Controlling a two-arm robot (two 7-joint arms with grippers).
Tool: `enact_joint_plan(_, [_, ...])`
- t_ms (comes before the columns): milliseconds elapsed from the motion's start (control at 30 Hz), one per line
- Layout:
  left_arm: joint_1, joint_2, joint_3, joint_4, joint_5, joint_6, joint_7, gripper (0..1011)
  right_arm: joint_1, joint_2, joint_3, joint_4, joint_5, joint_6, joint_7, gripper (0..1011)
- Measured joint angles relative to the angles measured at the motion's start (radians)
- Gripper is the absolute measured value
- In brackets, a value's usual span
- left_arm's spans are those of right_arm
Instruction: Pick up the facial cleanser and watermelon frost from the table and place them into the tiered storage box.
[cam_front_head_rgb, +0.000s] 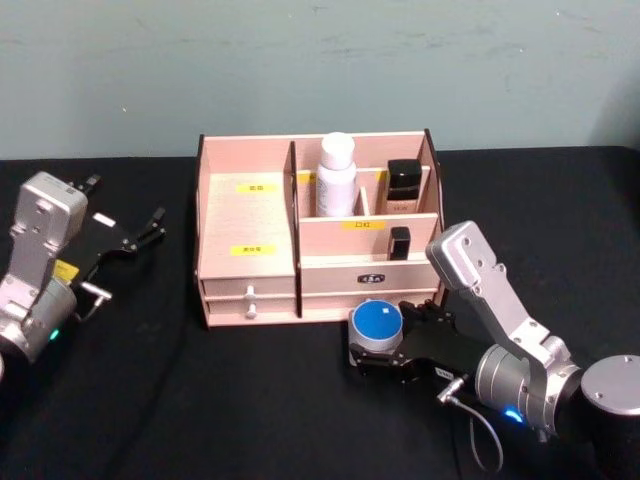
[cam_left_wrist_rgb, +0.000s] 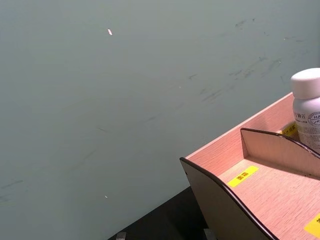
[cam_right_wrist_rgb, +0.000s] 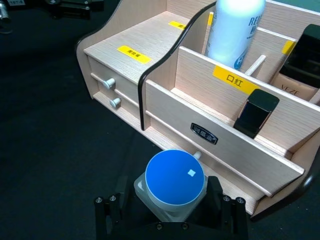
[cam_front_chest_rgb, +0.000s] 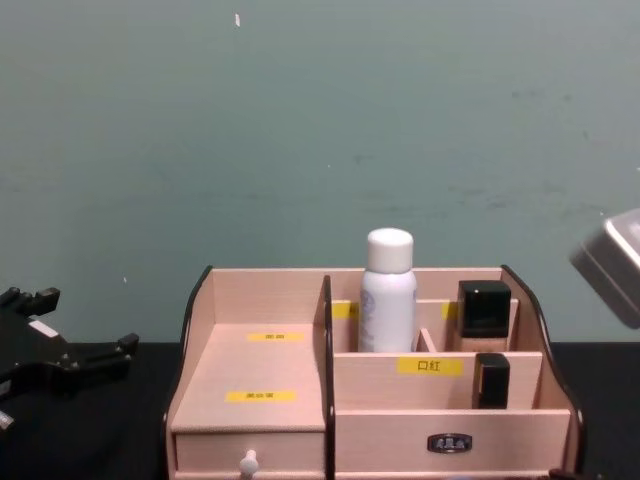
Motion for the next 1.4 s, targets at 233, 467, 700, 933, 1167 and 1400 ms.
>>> enact_joint_plan(233, [0.0,0.0,0.0,0.0,0.0,0.0,0.0,1001,-0.004,-0.012,0.005,0.001,-0.024,0.002,-0.001,1003])
enact_joint_plan(467, [0.0,0.0,0.0,0.0,0.0,0.0,0.0,1001,-0.005,-0.028,0.01,0.009,-0.038,-0.001,0.007,1002])
enact_joint_plan(700, [0.0,0.0,0.0,0.0,0.0,0.0,0.0,1001,-0.005,-0.039,0.011,0.016,-0.057,-0.003,0.012,1002])
enact_joint_plan(933, [0.0,0.0,0.0,0.0,0.0,0.0,0.0,1001,-0.005,-0.04,0.011,0.016,-0.059,-0.003,0.012,1003])
enact_joint_plan(1167, [0.0,0.0,0.0,0.0,0.0,0.0,0.0,1001,-0.005,-0.039,0.011,0.016,-0.059,-0.004,0.013,916])
enact_joint_plan(1400, [0.0,0.0,0.0,0.0,0.0,0.0,0.0,1001,-0.005,-0.039,0.011,0.016,-0.057,-0.004,0.013,719])
